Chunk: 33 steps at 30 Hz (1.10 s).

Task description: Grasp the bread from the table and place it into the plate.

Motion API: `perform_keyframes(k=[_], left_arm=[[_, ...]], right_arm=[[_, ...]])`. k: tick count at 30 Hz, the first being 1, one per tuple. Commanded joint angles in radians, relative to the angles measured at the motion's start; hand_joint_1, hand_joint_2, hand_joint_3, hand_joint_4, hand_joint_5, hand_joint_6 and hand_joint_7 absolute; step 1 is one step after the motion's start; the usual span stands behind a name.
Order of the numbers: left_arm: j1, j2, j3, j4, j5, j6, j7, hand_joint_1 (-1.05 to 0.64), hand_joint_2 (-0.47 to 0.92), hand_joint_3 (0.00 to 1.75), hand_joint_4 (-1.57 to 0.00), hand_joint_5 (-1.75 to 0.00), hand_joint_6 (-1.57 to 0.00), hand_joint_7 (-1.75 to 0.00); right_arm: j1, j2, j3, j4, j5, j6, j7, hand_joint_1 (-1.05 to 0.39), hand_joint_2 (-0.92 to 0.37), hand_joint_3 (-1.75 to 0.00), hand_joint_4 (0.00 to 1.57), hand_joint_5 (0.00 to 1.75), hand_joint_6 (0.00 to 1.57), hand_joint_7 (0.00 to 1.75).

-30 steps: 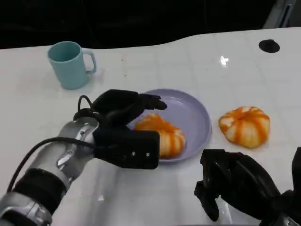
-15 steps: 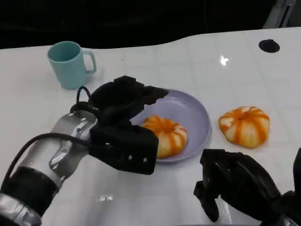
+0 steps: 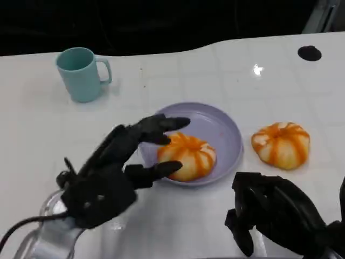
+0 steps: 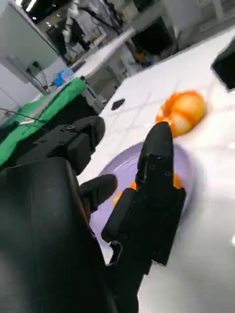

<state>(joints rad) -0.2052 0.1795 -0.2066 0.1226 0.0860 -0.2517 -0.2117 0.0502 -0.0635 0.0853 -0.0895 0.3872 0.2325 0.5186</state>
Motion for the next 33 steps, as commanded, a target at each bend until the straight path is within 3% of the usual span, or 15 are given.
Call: perform_keyframes(k=[1,4,10,21,33], left_arm=[[0.102,-0.009,0.056,-0.131,-0.140,0.092,-0.052,-0.56,0.92,0.39,-0.42,-1.67,-0.48,-1.23],[0.169,-0.020,0.069,-0.218,-0.194,0.156,-0.062,-0.54,0.92,0.42,-0.53,-1.74,-0.49,-1.48],[0.331,-0.030,0.076,-0.397,-0.350,0.348,-0.095,-0.56,0.92,0.48,-0.60,-1.75,-0.41,-1.73],[0.464,-0.147,0.091,-0.352,-0.475,0.316,-0.123,-0.62,0.92,0.39,-0.71,-1.75,-0.53,-1.75],[0.402,-0.164,0.135,-0.193,-0.498,0.274,-0.227,-0.61,0.92,0.32,-0.82,-1.75,-0.60,-1.75]], right_arm=[[-0.004,-0.017,-0.014,0.000,0.003,-0.004,0.005,-0.92,-0.92,-0.37,1.27,1.63,1.09,1.55],[-0.007,-0.019,-0.014,0.003,0.003,-0.003,0.006,-0.92,-0.92,-0.37,1.27,1.63,1.09,1.55],[-0.007,-0.019,-0.012,0.002,0.006,0.001,0.007,-0.92,-0.92,-0.37,1.27,1.63,1.09,1.55],[-0.006,-0.033,-0.031,-0.001,0.032,0.012,0.023,-0.91,-0.92,-0.37,1.27,1.63,1.08,1.55],[-0.027,-0.027,-0.032,0.028,0.010,-0.003,0.022,-0.92,-0.92,-0.38,1.28,1.62,1.09,1.55]])
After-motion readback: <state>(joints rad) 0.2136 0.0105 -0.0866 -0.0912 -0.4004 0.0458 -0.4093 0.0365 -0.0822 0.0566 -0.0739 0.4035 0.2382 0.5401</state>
